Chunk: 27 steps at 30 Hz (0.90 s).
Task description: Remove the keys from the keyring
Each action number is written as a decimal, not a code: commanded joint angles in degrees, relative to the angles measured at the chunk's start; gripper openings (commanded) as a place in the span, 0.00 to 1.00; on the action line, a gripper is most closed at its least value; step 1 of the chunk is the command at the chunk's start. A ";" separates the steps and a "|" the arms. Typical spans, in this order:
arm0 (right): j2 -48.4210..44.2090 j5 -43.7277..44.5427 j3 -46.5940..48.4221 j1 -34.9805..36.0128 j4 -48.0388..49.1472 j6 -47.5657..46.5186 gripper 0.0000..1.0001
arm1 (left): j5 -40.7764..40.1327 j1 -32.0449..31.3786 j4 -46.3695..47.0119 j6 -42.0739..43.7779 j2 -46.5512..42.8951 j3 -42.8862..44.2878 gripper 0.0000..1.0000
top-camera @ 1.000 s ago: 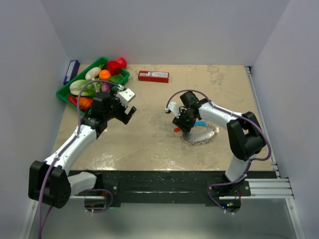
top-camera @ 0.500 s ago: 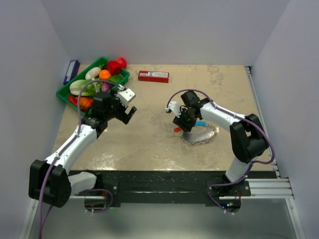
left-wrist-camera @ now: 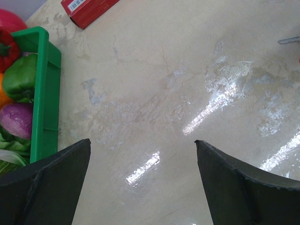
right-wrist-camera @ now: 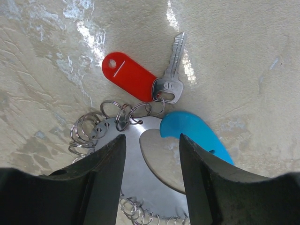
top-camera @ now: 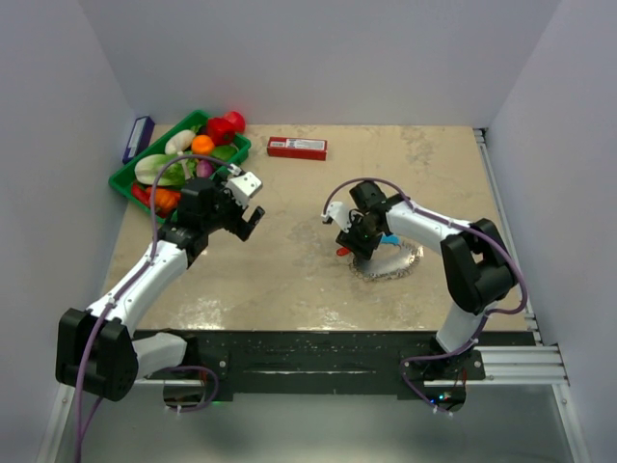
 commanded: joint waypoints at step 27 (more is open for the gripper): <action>0.34 2.62 -2.15 2.36 5.15 -0.73 0.51 | 0.96 -0.43 3.05 -1.33 0.96 -0.65 0.99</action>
